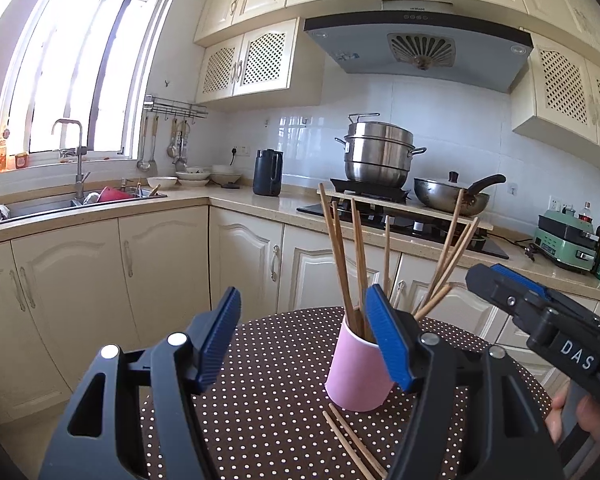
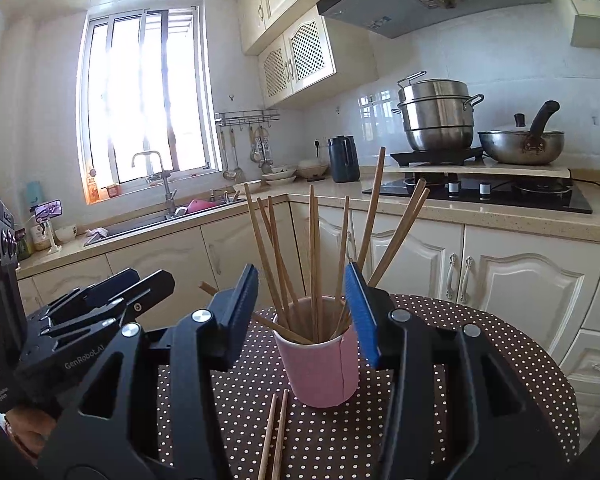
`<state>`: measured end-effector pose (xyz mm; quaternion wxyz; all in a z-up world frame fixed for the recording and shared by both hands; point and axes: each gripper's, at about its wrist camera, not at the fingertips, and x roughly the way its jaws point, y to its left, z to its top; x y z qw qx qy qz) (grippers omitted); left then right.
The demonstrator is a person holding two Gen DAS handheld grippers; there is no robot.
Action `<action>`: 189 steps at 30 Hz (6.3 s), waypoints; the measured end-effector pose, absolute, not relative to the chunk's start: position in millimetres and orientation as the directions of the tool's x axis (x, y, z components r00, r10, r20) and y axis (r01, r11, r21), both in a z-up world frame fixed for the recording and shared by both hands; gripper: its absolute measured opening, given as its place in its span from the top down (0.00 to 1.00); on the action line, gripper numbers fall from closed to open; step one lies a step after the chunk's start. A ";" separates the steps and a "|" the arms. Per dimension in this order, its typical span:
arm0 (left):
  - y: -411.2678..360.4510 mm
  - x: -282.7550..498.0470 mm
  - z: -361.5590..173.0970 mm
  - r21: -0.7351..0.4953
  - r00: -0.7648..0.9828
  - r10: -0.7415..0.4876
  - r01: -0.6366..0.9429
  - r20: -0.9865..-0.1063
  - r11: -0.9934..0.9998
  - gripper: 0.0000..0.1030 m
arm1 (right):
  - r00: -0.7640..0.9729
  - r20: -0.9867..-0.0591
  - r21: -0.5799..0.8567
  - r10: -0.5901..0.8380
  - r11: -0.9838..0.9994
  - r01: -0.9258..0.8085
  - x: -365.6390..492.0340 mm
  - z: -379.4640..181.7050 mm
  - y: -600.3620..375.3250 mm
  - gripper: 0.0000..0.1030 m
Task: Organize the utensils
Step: 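Move both open grippers back from the pink cup, then move both open grippers down toward the two loose chopsticks on the tablecloth, then close the right gripper on one chopstick while the left gripper closes on the other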
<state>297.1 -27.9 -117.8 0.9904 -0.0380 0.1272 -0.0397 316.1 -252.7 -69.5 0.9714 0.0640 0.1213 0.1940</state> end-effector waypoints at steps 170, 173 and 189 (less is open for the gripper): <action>-58.3 362.0 -240.6 0.027 0.464 -0.072 0.203 -0.883 0.979 0.65 | 0.276 -0.936 0.075 0.220 0.889 -0.452 387.3 -199.9 -174.9 0.88; -62.4 363.7 -238.7 0.030 0.453 -0.070 0.211 -0.889 0.977 0.84 | 0.255 -0.948 0.050 0.191 0.879 -0.474 391.6 -199.8 -167.9 0.88; -46.6 347.1 -237.7 -0.062 0.508 -0.154 0.193 -0.847 0.979 0.95 | 0.300 -0.929 0.053 0.217 0.879 -0.473 379.7 -203.2 -167.8 0.94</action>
